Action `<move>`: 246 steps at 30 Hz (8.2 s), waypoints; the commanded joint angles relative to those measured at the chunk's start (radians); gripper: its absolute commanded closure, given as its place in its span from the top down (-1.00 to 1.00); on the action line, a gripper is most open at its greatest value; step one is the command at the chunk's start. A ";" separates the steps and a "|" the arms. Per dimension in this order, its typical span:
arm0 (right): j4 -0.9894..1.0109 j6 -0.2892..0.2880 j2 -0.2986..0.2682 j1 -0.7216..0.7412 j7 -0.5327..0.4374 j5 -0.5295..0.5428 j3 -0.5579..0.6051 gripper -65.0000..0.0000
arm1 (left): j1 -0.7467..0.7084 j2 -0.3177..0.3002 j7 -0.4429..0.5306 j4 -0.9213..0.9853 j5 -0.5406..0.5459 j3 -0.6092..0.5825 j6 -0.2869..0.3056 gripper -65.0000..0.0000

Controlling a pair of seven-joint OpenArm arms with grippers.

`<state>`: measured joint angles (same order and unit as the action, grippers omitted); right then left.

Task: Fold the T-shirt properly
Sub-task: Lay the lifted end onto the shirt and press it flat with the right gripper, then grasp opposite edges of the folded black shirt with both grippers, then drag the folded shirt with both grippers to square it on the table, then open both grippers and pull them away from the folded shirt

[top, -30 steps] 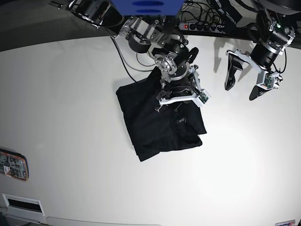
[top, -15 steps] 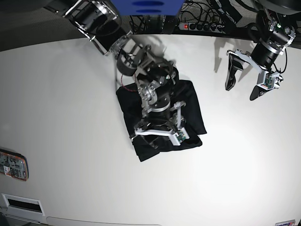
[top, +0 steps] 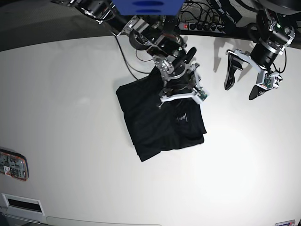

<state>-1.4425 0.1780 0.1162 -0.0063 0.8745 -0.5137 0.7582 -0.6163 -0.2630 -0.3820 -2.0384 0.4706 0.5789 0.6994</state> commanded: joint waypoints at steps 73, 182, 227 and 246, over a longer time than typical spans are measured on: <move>0.583 0.013 0.009 0.449 -0.160 0.565 -0.403 -1.00 | 0.227 0.087 0.036 0.381 -0.206 -0.483 -0.001 -1.00; -0.429 0.013 -0.427 -0.208 0.245 0.564 -0.208 -1.00 | 0.640 0.120 0.035 0.692 -0.355 -0.319 -0.001 -1.00; -0.513 0.019 -0.425 -0.238 -0.567 0.560 -0.576 -1.00 | 0.149 0.106 0.547 -0.017 -0.487 -0.112 -0.001 -1.00; -0.295 0.019 -0.257 -0.541 -1.782 0.100 -1.077 -1.00 | 0.043 0.182 1.455 0.414 -0.723 0.062 -0.234 -1.00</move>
<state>-1.7153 0.1864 -0.1322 -0.5560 -0.8959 -0.4252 -0.3149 -0.5743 -0.0685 1.0428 -1.6054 -0.2687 0.6373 0.4614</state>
